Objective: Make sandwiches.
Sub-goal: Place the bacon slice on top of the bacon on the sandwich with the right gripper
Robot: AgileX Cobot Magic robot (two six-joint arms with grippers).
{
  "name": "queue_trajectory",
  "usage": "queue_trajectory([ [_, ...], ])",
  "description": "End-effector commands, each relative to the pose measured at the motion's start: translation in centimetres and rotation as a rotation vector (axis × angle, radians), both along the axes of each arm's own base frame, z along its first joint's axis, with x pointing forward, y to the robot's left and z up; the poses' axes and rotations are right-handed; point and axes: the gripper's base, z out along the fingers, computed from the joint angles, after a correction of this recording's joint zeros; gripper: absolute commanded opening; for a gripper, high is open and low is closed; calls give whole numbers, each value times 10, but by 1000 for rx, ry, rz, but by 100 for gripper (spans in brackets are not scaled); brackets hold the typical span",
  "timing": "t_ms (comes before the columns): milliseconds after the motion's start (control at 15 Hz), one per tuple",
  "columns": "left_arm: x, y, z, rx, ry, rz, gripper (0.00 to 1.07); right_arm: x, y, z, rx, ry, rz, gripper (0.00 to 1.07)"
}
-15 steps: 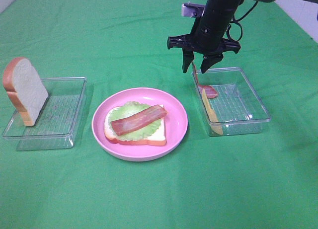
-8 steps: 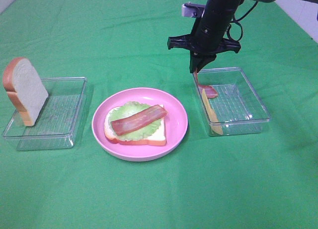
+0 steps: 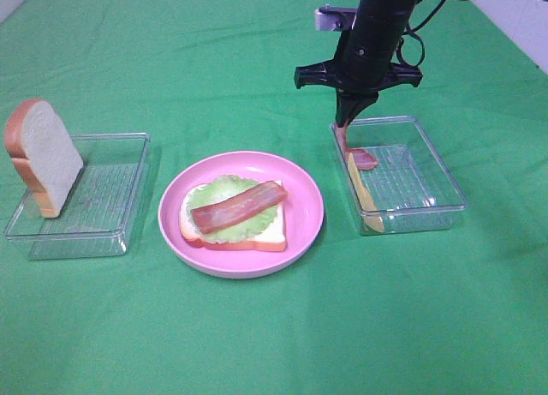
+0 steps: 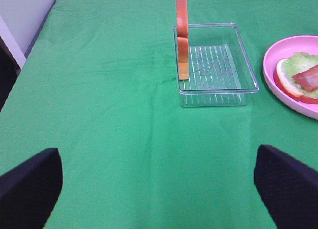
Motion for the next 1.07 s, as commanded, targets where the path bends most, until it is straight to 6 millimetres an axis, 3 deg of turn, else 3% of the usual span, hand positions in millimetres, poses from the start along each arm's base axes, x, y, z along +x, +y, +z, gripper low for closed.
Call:
queue_trajectory([
  [67, -1, 0, 0, -2, -25, -4, 98, -6, -1, 34, 39, -43, -3, 0],
  [333, -1, 0, 0, -2, -25, -4, 98, -23, 2, 81, 126, -67, -3, 0],
  [533, -1, 0, 0, -2, -25, -4, 98, -45, 29, 104, 190, -65, 80, 0],
  [667, -1, 0, 0, -2, -25, -4, 98, -69, 72, 109, 270, -47, 207, 0],
  [800, -1, 0, 0, -2, -25, -4, 98, -87, 103, 111, 368, -31, 300, 0],
  [933, -1, 0, 0, -2, -25, -4, 98, -98, 119, 106, 466, 2, 355, 0],
  [1067, -1, 0, 0, -2, -25, -4, 98, -102, 123, 95, 534, 44, 367, 0],
])
